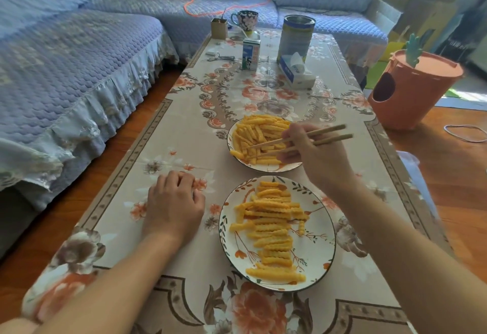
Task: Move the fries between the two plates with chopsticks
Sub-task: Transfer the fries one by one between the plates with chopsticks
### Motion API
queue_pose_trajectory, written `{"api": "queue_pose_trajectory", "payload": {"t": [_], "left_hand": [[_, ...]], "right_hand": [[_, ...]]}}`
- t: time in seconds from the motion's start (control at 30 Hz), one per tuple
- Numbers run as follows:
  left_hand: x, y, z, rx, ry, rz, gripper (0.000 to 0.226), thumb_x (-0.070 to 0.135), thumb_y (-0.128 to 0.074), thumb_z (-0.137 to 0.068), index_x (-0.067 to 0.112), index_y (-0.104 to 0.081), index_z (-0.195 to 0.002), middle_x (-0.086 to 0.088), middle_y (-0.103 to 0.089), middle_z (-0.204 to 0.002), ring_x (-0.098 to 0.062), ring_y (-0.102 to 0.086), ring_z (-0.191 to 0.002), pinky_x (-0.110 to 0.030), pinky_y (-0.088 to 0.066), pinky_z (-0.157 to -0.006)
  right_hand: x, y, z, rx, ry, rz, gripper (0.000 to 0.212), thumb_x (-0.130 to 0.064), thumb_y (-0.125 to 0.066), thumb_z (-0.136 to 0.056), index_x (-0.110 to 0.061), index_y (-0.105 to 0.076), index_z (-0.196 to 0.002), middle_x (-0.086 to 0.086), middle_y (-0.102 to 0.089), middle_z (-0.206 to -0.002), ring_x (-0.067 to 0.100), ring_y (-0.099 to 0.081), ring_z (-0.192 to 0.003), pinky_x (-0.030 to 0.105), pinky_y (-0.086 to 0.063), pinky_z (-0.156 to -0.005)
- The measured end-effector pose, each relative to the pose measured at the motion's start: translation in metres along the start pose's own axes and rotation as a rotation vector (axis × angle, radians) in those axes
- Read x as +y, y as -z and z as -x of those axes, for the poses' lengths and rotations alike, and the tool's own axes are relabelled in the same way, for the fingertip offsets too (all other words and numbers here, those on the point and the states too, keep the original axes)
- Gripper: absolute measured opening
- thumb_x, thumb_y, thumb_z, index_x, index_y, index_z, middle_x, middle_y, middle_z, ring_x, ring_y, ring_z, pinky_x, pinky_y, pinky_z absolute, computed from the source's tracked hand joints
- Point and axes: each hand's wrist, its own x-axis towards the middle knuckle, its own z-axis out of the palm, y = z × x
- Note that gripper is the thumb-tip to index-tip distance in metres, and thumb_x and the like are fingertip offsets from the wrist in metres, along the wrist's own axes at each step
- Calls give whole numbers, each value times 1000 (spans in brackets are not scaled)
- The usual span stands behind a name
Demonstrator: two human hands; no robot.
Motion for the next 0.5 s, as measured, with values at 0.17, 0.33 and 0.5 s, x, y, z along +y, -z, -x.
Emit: {"api": "queue_pose_trajectory", "payload": {"t": [0.17, 0.33, 0.5], "left_hand": [[-2, -1, -1, -6, 6, 6, 35, 36, -41, -87, 18, -62, -109, -7, -59, -109, -27, -49, -101, -44, -44, -85], [-2, -1, -1, -6, 3, 1, 31, 35, -46, -88, 18, -62, -108, -7, -58, -109, -27, -49, -101, -44, -43, -85], [-3, -2, -1, 6, 3, 3, 29, 33, -46, -89, 16, -61, -108, -11, -58, -110, -30, -48, -101, -46, -42, -86]], "right_hand": [[10, -18, -16, -27, -39, -6, 39, -28, -49, -107, 4, -69, -95, 10, -72, -68, 29, -73, -62, 42, -64, -63], [-6, 9, -5, 66, -96, -180, 47, -35, -43, -108, 0, -66, -87, 15, -70, -64, 29, -71, -57, 41, -63, -61], [-27, 67, 31, 122, -143, -155, 51, -42, -47, -105, 1, -66, -82, 13, -66, -58, 33, -70, -54, 42, -63, -57]]}}
